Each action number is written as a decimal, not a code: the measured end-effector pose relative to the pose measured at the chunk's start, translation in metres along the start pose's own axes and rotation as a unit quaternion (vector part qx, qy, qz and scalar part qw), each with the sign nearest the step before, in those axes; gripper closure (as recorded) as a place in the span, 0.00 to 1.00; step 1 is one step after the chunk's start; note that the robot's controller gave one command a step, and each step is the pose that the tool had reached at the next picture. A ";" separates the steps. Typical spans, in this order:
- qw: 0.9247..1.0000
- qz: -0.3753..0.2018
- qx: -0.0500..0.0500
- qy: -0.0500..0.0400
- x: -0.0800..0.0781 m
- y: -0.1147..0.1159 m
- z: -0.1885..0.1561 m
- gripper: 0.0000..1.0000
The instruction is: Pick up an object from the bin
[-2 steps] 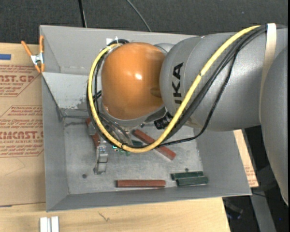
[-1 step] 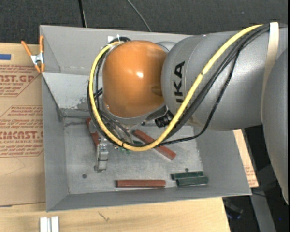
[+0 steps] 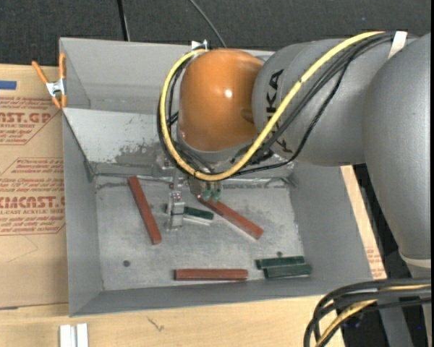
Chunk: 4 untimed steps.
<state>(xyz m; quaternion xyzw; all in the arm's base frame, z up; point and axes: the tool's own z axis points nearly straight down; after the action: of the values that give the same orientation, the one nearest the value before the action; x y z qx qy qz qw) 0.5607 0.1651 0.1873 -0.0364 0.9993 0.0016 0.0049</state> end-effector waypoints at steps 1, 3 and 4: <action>0.995 0.097 0.002 0.005 -0.016 -0.024 0.027 0.00; 0.997 0.083 0.001 0.002 -0.019 -0.082 0.101 0.00; 0.989 0.150 -0.001 0.002 -0.012 -0.083 0.123 1.00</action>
Offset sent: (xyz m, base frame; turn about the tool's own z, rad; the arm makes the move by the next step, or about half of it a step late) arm 0.0211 -0.0814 -0.0273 0.1292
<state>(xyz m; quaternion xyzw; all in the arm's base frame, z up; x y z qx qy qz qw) 0.5797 0.0838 0.0638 0.1138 0.9935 0.0030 0.0025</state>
